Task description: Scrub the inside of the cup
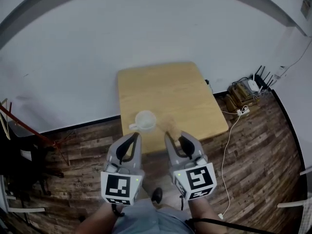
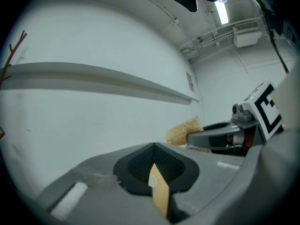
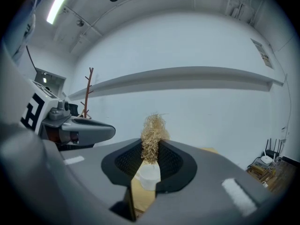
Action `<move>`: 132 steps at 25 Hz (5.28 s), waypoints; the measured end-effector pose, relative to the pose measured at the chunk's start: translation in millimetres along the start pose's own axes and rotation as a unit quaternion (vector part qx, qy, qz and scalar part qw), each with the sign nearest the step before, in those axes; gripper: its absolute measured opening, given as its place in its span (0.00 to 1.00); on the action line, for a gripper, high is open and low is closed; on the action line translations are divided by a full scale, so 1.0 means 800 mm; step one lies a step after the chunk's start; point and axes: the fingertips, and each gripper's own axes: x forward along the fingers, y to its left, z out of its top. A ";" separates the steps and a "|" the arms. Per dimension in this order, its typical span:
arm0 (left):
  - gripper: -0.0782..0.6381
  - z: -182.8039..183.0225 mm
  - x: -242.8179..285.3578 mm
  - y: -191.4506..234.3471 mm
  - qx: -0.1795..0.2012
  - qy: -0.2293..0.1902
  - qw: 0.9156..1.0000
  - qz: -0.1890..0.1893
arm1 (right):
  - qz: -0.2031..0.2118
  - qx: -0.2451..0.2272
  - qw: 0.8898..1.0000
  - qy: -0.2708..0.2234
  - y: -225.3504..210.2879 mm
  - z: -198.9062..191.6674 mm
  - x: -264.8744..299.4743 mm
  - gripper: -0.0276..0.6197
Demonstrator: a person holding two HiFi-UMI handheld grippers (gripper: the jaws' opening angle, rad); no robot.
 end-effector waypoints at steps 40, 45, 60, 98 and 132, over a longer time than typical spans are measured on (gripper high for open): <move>0.14 -0.243 0.110 0.130 -0.063 0.073 0.992 -0.078 | 0.032 0.033 0.989 0.140 0.018 -0.165 0.157 0.17; 0.24 -0.240 0.116 0.124 -0.062 0.066 0.989 -0.119 | 0.031 0.027 0.990 0.138 0.011 -0.158 0.162 0.17; 0.35 -0.271 0.158 0.076 0.020 0.065 0.958 -0.278 | 0.048 0.042 0.988 0.144 0.008 -0.169 0.186 0.17; 0.22 -0.252 0.200 0.047 0.269 0.238 0.842 -0.401 | -0.023 0.105 0.985 0.136 -0.062 -0.190 0.165 0.17; 0.22 -0.236 0.205 0.027 0.335 0.223 0.812 -0.422 | 0.158 0.047 0.917 0.362 -0.051 -0.253 0.210 0.16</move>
